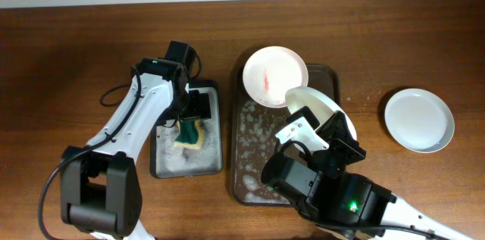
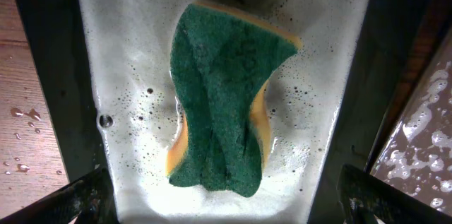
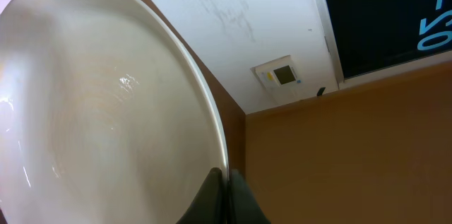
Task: Clean dirty plates on tray and stack at the side
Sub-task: 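Lift the plate with the right gripper and stack it on the first plate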
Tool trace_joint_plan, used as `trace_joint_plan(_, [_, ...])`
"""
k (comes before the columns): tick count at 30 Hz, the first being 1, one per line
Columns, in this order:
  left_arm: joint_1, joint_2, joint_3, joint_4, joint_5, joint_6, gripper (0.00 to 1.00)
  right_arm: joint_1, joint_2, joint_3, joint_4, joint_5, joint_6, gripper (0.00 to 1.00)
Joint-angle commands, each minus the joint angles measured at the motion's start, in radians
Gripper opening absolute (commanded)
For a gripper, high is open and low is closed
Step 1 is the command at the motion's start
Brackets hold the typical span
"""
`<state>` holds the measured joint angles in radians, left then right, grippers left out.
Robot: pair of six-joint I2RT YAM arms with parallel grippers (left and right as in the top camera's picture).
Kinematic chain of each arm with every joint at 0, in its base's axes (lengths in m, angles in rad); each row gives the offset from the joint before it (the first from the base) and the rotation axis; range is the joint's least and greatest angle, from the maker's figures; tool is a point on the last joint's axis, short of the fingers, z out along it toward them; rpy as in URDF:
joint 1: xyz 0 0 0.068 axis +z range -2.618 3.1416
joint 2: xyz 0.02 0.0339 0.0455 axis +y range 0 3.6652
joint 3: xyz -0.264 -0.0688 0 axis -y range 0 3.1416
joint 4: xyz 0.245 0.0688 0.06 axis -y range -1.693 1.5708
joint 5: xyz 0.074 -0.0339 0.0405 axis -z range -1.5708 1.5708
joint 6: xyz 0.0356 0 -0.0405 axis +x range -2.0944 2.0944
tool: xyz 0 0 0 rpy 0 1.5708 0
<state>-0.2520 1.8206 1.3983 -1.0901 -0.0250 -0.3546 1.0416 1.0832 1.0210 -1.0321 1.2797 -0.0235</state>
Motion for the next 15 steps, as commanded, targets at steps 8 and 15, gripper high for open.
trace_joint_plan(8, [0.006, -0.007, -0.008, 0.002, 0.011, 0.012, 1.00, 0.008, -0.008, 0.030, 0.004, 0.042, 0.008, 0.04])
trace_joint_plan(15, [0.006, -0.007, -0.008, 0.002, 0.011, 0.012, 1.00, -0.001, -0.008, 0.029, 0.043, -0.003, -0.002, 0.04])
